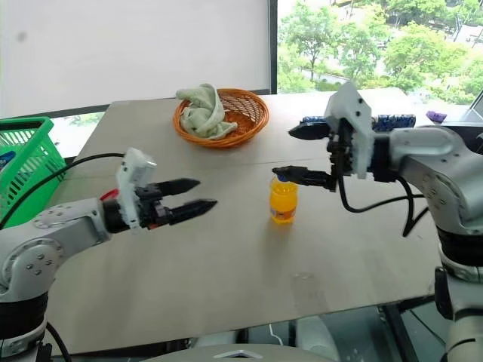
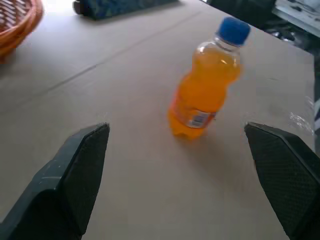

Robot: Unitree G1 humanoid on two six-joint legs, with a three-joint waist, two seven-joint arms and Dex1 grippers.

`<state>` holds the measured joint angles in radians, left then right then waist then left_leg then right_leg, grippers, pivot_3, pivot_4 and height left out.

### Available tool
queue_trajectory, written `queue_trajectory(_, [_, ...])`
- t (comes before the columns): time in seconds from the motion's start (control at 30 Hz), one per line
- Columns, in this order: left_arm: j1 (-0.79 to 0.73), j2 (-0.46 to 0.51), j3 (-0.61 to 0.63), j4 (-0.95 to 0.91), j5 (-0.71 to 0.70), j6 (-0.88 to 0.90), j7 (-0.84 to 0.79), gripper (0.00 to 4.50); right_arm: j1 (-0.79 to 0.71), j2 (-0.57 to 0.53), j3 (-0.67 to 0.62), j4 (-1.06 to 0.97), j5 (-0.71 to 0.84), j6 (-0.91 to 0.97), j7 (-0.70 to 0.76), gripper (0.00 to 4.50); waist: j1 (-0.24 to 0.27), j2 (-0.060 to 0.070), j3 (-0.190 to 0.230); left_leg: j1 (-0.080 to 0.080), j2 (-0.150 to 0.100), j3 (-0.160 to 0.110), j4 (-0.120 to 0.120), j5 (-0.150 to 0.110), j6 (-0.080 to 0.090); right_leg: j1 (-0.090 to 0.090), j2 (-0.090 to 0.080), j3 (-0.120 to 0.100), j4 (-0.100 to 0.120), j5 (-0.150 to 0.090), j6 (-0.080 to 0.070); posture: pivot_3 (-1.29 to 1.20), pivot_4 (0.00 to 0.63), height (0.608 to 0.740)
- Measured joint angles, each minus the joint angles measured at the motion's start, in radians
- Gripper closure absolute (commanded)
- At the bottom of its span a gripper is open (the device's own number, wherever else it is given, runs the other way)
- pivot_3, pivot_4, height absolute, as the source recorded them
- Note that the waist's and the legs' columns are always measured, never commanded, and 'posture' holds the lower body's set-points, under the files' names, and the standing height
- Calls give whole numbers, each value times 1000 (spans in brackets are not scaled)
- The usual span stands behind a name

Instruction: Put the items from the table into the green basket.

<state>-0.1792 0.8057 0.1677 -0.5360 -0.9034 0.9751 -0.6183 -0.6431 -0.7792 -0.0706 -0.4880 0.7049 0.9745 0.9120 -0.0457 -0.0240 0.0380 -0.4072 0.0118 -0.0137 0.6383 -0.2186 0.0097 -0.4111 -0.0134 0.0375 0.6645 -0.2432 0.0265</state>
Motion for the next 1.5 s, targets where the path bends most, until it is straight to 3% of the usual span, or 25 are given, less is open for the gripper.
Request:
queue_trajectory(0.1, [-55, -31, -132, 31, 95, -45, -15, 59, 67, -19, -44, -50, 40, 39, -33, 0, -17, 3, 2, 11, 0, 4, 0, 0, 0, 8, 3, 5, 0, -5, 2, -166, 0, 740])
queue_trajectory(0.33, [-204, -174, -352, 236, 304, -167, -61, 59, 316, -178, -143, -161, 89, 48, -20, 0, -64, 3, 2, 10, -2, 8, 10, -3, 5, 12, 0, 8, -3, -4, 4, -224, 0, 740])
queue_trajectory(0.63, [-265, -266, -426, 359, 437, -251, -105, 59, 465, -255, -203, -187, 87, 20, -5, 0, -118, 3, 2, 10, -1, 6, 10, -5, 7, 12, 1, 10, -3, -5, 6, -250, 0, 740])
queue_trajectory(1.0, [-327, -347, -491, 516, 592, -333, -129, 59, 519, -285, -250, -120, 63, -73, 37, 0, -139, 3, 2, 10, -2, 6, 10, -6, 9, 12, 0, 13, -3, -5, 8, -278, 0, 740])
queue_trajectory(1.23, [-333, -381, -491, 589, 637, -371, -142, 59, 357, -318, -217, 108, 29, -179, 156, 0, -166, 4, 3, 10, -2, 6, 10, -6, 9, 13, 0, 13, -3, -5, 8, -263, 0, 740])
queue_trajectory(1.37, [-334, -393, -489, 596, 647, -377, -149, 1302, 295, -318, -175, 149, 42, -191, 223, 0, -169, 4, 3, 10, -2, 4, 9, -6, 9, 12, 0, 11, -3, -4, 12, -244, 0, 740])
queue_trajectory(1.5, [-316, -396, -466, 584, 638, -368, -144, 1452, 285, -311, -134, 151, 43, -196, 256, 0, -167, 4, 3, 10, -1, 5, 9, -7, 10, 12, 0, 12, -3, -4, 13, -225, 0, 740])
